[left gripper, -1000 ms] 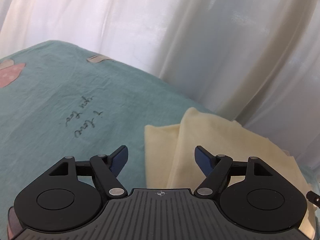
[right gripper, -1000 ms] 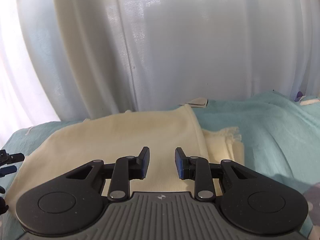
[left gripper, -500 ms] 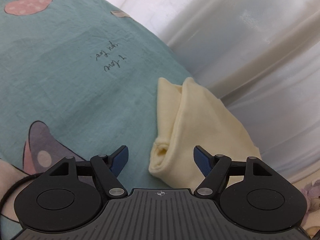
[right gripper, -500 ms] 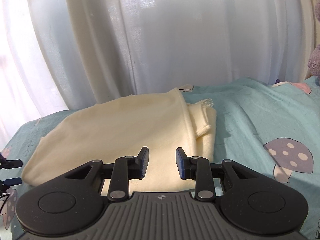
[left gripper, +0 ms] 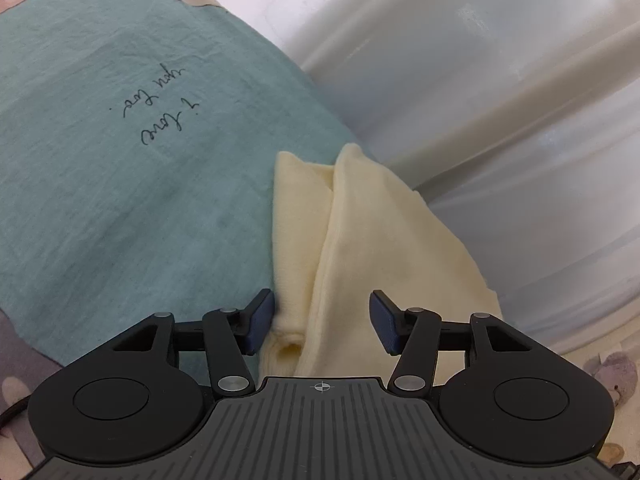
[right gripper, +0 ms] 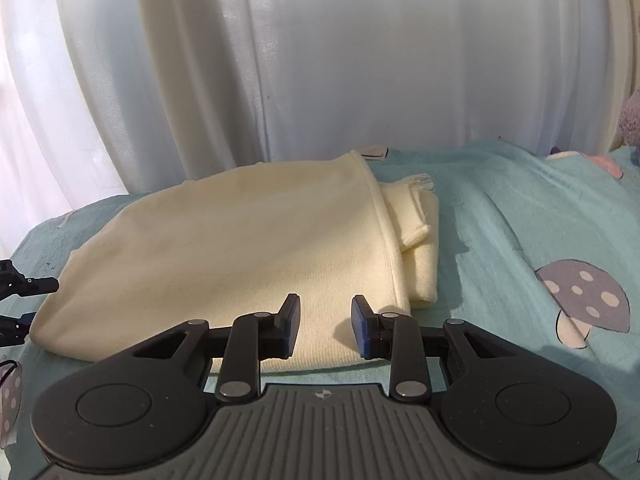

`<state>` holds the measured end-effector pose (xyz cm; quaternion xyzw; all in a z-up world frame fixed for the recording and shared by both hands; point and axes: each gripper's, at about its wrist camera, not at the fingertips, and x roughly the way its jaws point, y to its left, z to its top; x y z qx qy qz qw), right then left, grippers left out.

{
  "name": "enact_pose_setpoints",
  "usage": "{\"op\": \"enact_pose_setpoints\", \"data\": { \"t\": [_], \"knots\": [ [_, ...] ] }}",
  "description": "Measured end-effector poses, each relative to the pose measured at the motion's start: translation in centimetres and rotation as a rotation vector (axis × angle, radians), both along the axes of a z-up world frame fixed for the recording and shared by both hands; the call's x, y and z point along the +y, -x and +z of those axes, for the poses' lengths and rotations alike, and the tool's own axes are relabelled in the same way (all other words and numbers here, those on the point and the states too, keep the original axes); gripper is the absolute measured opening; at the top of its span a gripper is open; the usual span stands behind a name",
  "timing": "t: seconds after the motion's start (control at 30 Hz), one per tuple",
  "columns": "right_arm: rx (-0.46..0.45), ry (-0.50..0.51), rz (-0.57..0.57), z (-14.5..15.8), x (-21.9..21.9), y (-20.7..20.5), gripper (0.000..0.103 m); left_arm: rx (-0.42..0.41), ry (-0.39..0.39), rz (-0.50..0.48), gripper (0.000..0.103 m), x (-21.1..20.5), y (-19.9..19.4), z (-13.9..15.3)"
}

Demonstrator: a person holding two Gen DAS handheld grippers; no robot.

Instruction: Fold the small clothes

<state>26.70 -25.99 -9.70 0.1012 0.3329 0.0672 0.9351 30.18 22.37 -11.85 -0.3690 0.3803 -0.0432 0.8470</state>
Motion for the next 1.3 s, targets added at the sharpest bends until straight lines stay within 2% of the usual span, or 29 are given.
{"op": "enact_pose_setpoints", "data": {
  "t": [0.23,0.37,0.4,0.47,0.53,0.63,0.7,0.77,0.9,0.97,1.03,1.13,1.3],
  "knots": [
    [-0.045,-0.057,0.128,0.5,3.1,-0.9,0.028,-0.02,0.069,0.001,0.047,0.8,-2.4,-1.1],
    [-0.021,-0.117,0.236,0.3,7.3,-2.5,0.028,-0.005,0.089,-0.009,0.028,0.6,-3.3,-1.7],
    [-0.021,-0.118,0.267,0.3,8.6,-2.7,0.025,-0.008,0.092,-0.011,0.022,0.6,-3.2,-1.6],
    [-0.027,-0.1,0.319,0.3,11.2,-3.0,0.018,-0.023,0.103,-0.013,0.019,0.7,-3.0,-1.3],
    [-0.036,-0.071,0.351,0.1,13.5,-3.3,0.012,-0.046,0.123,-0.016,0.018,0.7,-2.7,-0.8],
    [-0.043,-0.034,0.343,-0.4,15.7,-3.9,0.012,-0.058,0.114,-0.015,0.02,0.3,-2.7,-0.5],
    [-0.005,-0.009,0.35,-1.2,16.7,-4.5,0.012,-0.039,0.087,-0.009,0.024,-0.2,-3.0,-0.8],
    [-0.012,0.03,0.366,-1.4,17.4,-4.2,0.012,-0.022,0.092,-0.017,0.025,-0.4,-3.3,-1.2],
    [-0.078,0.014,0.338,-0.5,16.7,-3.5,0.012,-0.022,0.095,-0.02,0.023,-0.3,-3.1,-1.1],
    [-0.039,0.038,0.35,-1.1,16.9,-4.1,0.013,-0.009,0.083,-0.018,0.02,-0.5,-3.3,-1.0],
    [-0.019,0.019,0.379,-1.2,16.6,-4.4,0.013,0.002,0.076,-0.018,0.019,-0.8,-3.3,-0.6],
    [-0.011,-0.056,0.347,-0.2,14.6,-4.0,0.013,-0.006,0.057,-0.02,0.017,-1.7,-3.2,1.0],
    [-0.084,-0.123,0.261,1.9,9.6,-2.2,0.013,-0.116,0.002,-0.119,0.017,-6.3,-3.4,6.0]
  ]
}}
